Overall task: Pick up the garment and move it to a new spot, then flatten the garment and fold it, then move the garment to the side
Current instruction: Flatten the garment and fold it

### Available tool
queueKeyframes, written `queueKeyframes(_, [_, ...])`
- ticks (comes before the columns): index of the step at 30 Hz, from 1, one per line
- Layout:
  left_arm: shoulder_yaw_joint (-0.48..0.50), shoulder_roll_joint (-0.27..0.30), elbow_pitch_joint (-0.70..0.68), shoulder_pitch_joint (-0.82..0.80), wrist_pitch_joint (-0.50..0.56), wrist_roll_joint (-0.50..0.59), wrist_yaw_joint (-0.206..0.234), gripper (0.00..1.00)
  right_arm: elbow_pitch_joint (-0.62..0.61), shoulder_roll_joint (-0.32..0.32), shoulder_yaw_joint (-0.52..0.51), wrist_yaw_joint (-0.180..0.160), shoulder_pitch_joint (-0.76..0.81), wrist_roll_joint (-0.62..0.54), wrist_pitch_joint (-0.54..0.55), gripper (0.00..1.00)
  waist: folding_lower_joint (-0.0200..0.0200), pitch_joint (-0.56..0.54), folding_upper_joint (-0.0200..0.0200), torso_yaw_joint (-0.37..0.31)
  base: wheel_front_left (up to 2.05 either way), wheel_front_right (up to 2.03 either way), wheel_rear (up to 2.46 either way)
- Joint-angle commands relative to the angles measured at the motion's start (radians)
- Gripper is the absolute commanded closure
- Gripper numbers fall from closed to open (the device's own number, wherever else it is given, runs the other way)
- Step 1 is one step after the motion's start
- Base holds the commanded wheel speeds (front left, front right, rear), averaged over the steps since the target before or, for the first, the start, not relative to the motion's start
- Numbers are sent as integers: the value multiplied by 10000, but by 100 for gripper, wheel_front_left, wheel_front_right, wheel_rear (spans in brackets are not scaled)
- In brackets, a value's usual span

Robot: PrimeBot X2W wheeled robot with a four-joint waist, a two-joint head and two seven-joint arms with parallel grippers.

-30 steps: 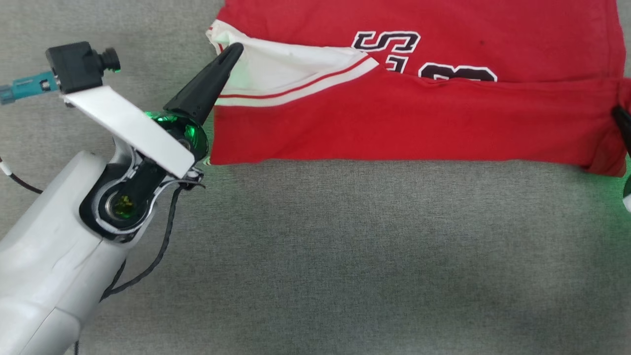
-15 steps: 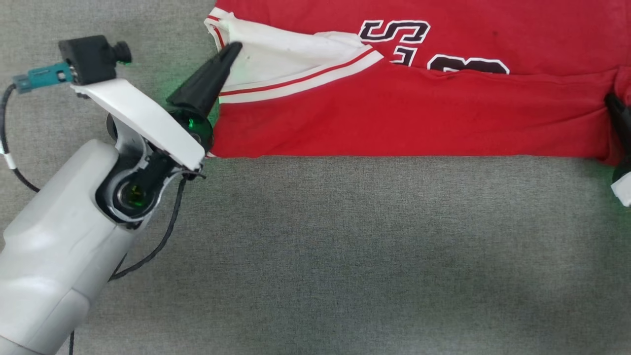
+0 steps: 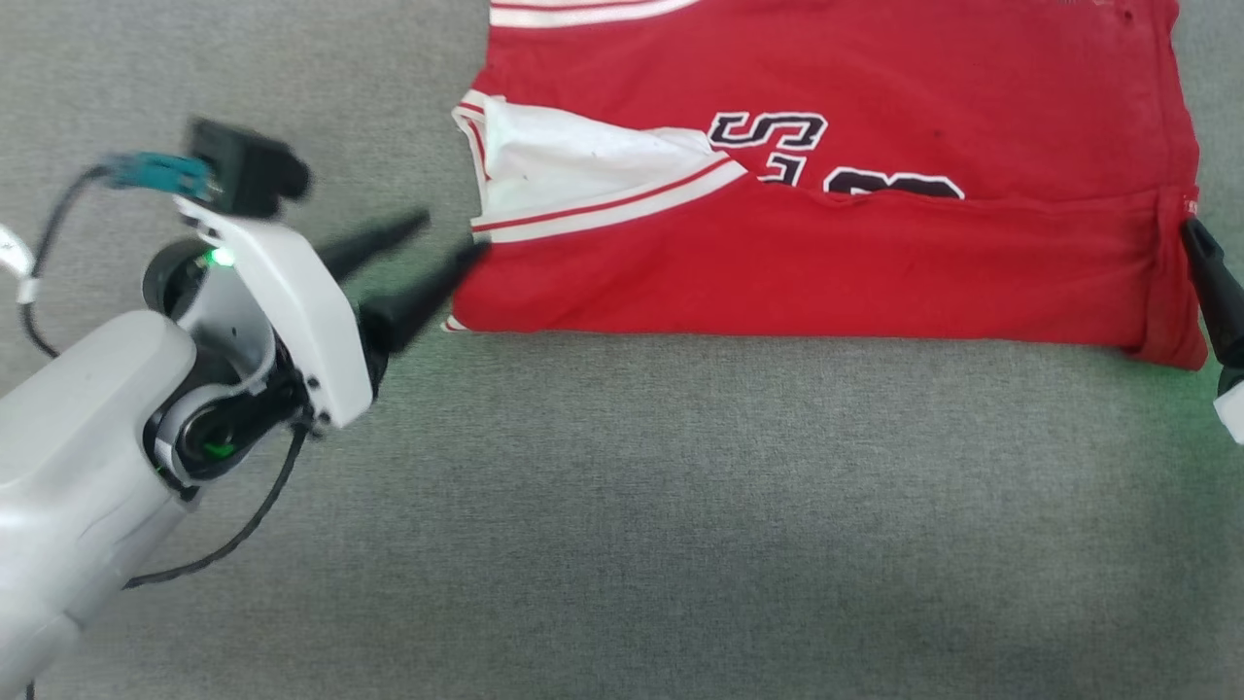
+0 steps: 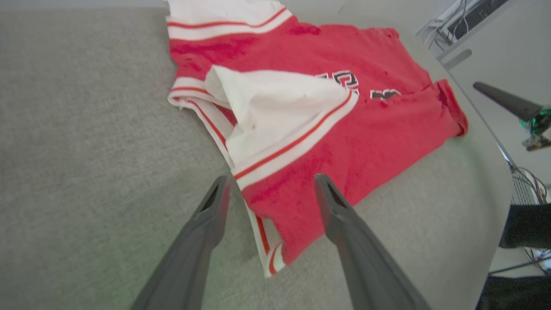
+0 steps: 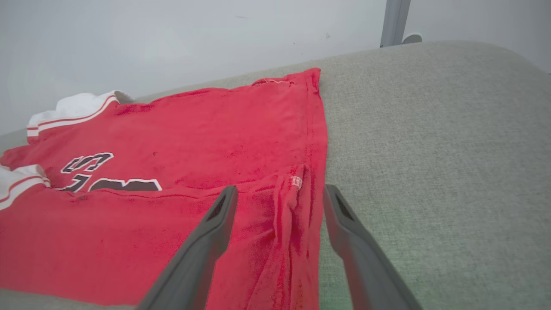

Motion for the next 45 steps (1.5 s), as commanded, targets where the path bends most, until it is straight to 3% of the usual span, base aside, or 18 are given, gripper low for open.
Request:
queueKeyframes(1, [-176, 110, -71, -211, 376, 10, 28, 0, -81, 22, -24, -2, 120, -31, 17, 0, 0, -140, -1, 75, 0, 0, 0])
queueKeyframes(4, [-621, 228, -305, -419, 1607, -15, 300, 0, -321, 78, -97, -2, 196, -81, 97, 0, 0, -151, -1, 66, 0, 0, 0])
queueKeyframes(11, [-828, 165, -117, -676, 2998, -521, 943, 0, -814, 357, 115, -2, 20, -179, 135, 0, 0, 172, -1, -359, 0, 0, 0])
queueKeyframes(19, [-1445, -111, 818, -328, 4530, -1087, 952, 0, -860, 482, 113, -2, 89, -194, 34, 0, 0, 449, -1, -797, 0, 0, 0])
queueKeyframes(20, [-1550, -138, 830, -270, 4734, -1157, 866, 11, -867, 476, 125, -2, 119, -196, 39, 0, 0, 464, -1, -830, 0, 0, 0])
queueKeyframes(22, [-1555, -193, 816, -171, 4965, -1428, 692, 56, -877, 438, 122, -2, 147, -210, 60, 0, 0, 483, -1, -872, 0, 0, 0])
queueKeyframes(23, [-1528, -205, 797, -160, 5013, -1469, 640, 70, -879, 400, 136, -2, 148, -243, 94, 0, 0, 489, -1, -887, 0, 0, 0])
queueKeyframes(24, [-1505, -217, 772, -159, 5060, -1520, 585, 99, -889, 334, 179, -2, 167, -298, 157, 0, 0, 494, -1, -893, 0, 0, 0])
queueKeyframes(30, [-1266, -207, 749, -295, 4746, -1571, 410, 100, -1056, -295, 754, -2, 335, -579, 1098, 0, 0, 487, -1, -844, 0, 0, 0])
queueKeyframes(37, [-1183, -333, 691, -515, 4403, -1269, 286, 100, -1336, -1414, 1776, -2, -24, -601, 3381, 0, 0, 628, -1, -678, 0, 0, 0])
queueKeyframes(45, [-1095, -541, 677, -635, 4089, -1129, 180, 100, -913, -1482, 1965, -2, -503, -661, 4590, 0, 0, 876, -1, -426, 0, 0, 0])
